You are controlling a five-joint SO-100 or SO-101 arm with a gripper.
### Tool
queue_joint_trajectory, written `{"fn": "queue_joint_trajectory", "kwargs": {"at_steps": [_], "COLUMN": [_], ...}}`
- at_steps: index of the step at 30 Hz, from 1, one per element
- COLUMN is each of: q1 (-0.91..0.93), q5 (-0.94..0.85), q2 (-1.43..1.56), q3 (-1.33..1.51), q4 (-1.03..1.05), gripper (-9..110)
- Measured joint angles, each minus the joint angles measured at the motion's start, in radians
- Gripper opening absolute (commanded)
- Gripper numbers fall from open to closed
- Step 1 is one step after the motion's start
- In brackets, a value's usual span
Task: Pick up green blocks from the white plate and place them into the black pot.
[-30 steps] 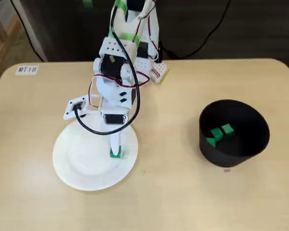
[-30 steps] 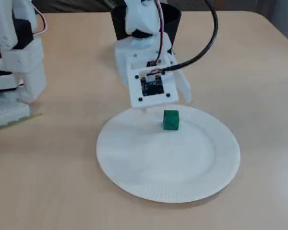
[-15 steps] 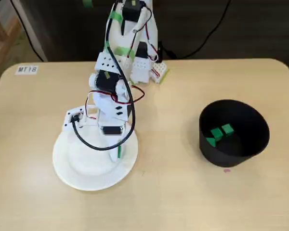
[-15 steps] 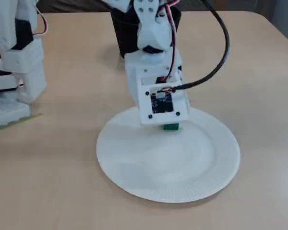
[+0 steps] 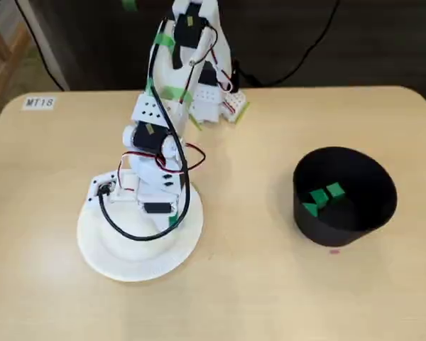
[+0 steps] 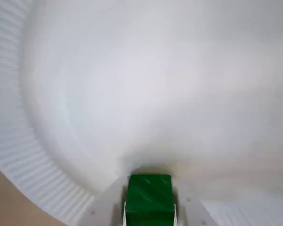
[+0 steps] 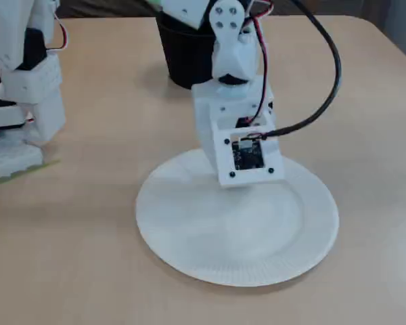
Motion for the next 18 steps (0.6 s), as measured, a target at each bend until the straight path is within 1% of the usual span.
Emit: {"fn": "queue_joint_trajectory", "kwargs": {"at_steps": [4,8,12,18], "q1": [0.0,-0.057,-0.219,-0.486], "q5": [-0.014,-0.017,0.041,0.268], "q2": [0.025,0.172,0.379,0.799], "q3": [0.0,0.0,0.02,0.316], "q4": [0.012,-0.017,-0.11,-0.402], "gripper": [-2,-2,-2,-2]}}
